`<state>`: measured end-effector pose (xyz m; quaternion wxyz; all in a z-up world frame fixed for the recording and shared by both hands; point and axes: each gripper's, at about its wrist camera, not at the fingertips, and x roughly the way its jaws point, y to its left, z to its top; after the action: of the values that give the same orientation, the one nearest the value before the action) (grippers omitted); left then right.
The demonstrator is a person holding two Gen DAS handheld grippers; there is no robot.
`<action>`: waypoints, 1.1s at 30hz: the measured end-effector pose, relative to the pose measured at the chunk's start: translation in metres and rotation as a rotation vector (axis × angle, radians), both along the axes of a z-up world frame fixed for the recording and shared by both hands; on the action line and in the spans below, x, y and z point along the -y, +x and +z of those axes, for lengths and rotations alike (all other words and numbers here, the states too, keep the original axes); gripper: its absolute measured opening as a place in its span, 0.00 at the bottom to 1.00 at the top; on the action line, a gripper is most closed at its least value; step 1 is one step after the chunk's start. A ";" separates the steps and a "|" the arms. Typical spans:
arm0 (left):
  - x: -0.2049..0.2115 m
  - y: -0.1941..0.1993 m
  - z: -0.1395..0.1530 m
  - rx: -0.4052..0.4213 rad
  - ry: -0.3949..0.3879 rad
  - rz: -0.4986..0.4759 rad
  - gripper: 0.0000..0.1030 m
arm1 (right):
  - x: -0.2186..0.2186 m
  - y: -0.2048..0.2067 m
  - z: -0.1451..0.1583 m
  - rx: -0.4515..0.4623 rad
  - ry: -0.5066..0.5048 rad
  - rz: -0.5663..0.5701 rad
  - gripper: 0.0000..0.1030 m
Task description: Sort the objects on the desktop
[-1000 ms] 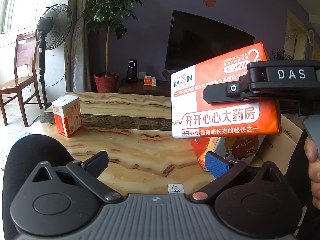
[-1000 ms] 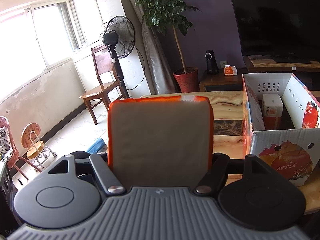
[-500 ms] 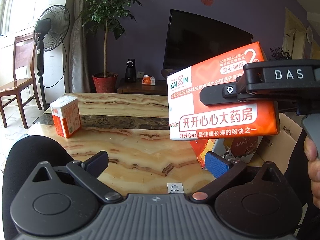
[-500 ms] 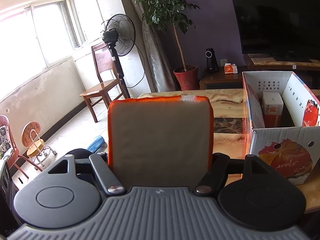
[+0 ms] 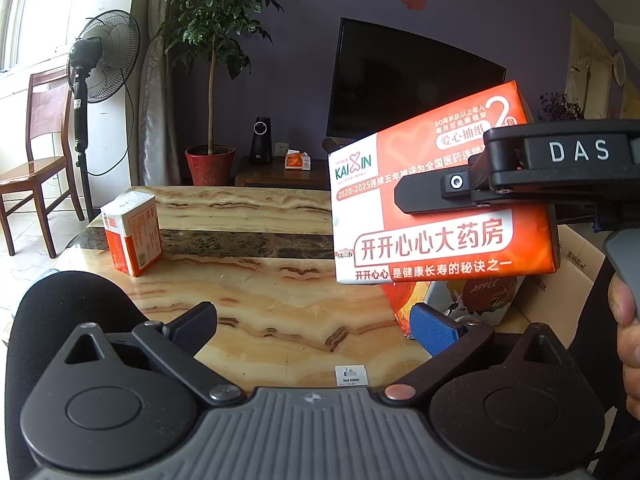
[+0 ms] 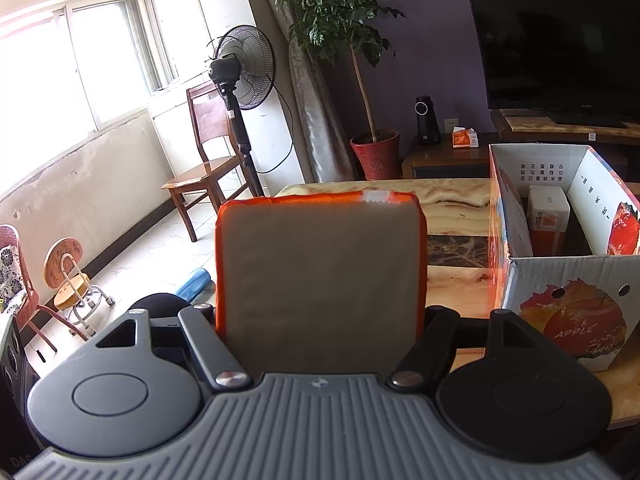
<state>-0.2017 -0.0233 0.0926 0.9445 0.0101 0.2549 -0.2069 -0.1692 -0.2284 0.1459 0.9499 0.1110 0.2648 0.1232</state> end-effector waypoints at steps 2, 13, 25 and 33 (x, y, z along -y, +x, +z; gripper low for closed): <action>0.000 0.000 0.000 0.000 -0.001 0.000 0.99 | 0.000 0.000 0.000 -0.001 -0.002 0.000 0.71; 0.001 0.000 -0.001 0.003 0.004 -0.001 0.99 | -0.003 0.001 0.000 -0.002 -0.007 0.005 0.71; 0.002 0.001 -0.001 0.006 0.006 -0.001 0.99 | -0.002 0.002 0.000 0.000 -0.005 0.010 0.71; 0.003 0.000 -0.001 0.006 0.006 -0.001 0.99 | -0.003 0.003 -0.001 0.000 -0.009 0.013 0.71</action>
<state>-0.2020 -0.0258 0.0912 0.9452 0.0137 0.2526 -0.2066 -0.1659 -0.2253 0.1450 0.9496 0.1050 0.2661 0.1284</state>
